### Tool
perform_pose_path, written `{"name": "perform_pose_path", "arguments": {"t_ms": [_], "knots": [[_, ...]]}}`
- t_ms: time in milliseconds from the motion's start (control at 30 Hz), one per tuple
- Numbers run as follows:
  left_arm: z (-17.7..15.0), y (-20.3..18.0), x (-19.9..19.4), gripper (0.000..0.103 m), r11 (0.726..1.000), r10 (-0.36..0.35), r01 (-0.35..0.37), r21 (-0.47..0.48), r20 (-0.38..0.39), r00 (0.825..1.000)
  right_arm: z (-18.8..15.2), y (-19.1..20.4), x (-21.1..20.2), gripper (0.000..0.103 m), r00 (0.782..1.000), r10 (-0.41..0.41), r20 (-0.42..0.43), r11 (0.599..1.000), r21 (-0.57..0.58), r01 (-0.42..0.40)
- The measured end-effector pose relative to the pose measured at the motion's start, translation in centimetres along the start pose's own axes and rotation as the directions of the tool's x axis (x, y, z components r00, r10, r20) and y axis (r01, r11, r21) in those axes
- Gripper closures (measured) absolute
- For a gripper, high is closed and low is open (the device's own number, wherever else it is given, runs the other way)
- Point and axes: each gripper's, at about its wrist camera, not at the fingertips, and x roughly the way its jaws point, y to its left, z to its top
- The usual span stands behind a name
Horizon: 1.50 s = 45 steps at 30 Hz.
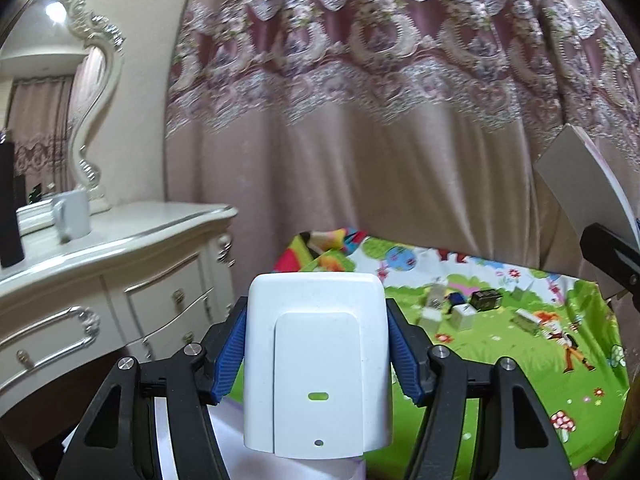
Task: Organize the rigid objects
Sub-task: 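Carry the device and pink-printed box over the storage box with both tools, then open both tools to drop the device and pink-printed box into the storage box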
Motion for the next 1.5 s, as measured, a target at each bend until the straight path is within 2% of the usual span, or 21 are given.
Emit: {"name": "perform_pose_path", "arguments": {"t_ms": [167,300,733,833,967,1133,1300,1367,1400,1433,1500], "knots": [[-1.4,2.9,-0.2,0.039,0.998,0.058,-0.060,-0.032,-0.048,0.997,0.0,2.7,2.5,0.033,0.988,0.136,-0.079,0.991,0.004,-0.136],[-2.7,5.3,0.1,0.039,0.993,0.090,-0.098,-0.066,-0.110,0.990,-0.5,5.3,5.0,0.033,0.955,0.238,-0.177,0.970,0.001,-0.242],[-6.8,11.8,0.7,0.039,0.962,0.195,-0.234,-0.140,-0.249,0.949,-2.6,11.7,8.7,0.033,0.861,0.368,-0.351,0.913,-0.039,-0.406],[-7.8,13.0,1.3,0.039,0.953,0.216,-0.267,-0.142,-0.299,0.930,-3.5,13.3,9.4,0.033,0.825,0.403,-0.397,0.890,-0.040,-0.454],[-9.2,14.4,2.3,0.039,0.944,0.202,-0.283,-0.169,-0.382,0.902,-5.0,15.6,10.6,0.033,0.768,0.431,-0.474,0.858,-0.048,-0.512],[-10.8,15.6,4.1,0.039,0.932,0.166,-0.298,-0.204,-0.491,0.855,-8.0,17.9,12.6,0.033,0.680,0.444,-0.583,0.826,-0.028,-0.563],[-11.8,17.1,4.8,0.038,0.905,0.165,-0.348,-0.245,-0.551,0.818,-10.3,18.4,13.9,0.033,0.620,0.490,-0.613,0.807,0.049,-0.589],[-11.5,17.5,5.1,0.033,0.895,0.193,-0.379,-0.235,-0.562,0.804,-10.8,18.5,14.3,0.033,0.605,0.504,-0.616,0.798,0.066,-0.599],[-11.3,17.7,5.2,0.024,0.890,0.206,-0.393,-0.230,-0.566,0.798,-11.2,18.5,14.5,0.033,0.598,0.503,-0.624,0.796,0.065,-0.602],[-11.0,17.8,5.2,0.016,0.885,0.221,-0.407,-0.226,-0.565,0.795,-11.4,18.4,14.7,0.032,0.600,0.498,-0.626,0.799,0.062,-0.599],[-10.2,17.7,5.0,0.016,0.873,0.264,-0.439,-0.212,-0.550,0.792,-11.7,17.4,14.8,0.028,0.613,0.485,-0.624,0.815,0.070,-0.575]]}}
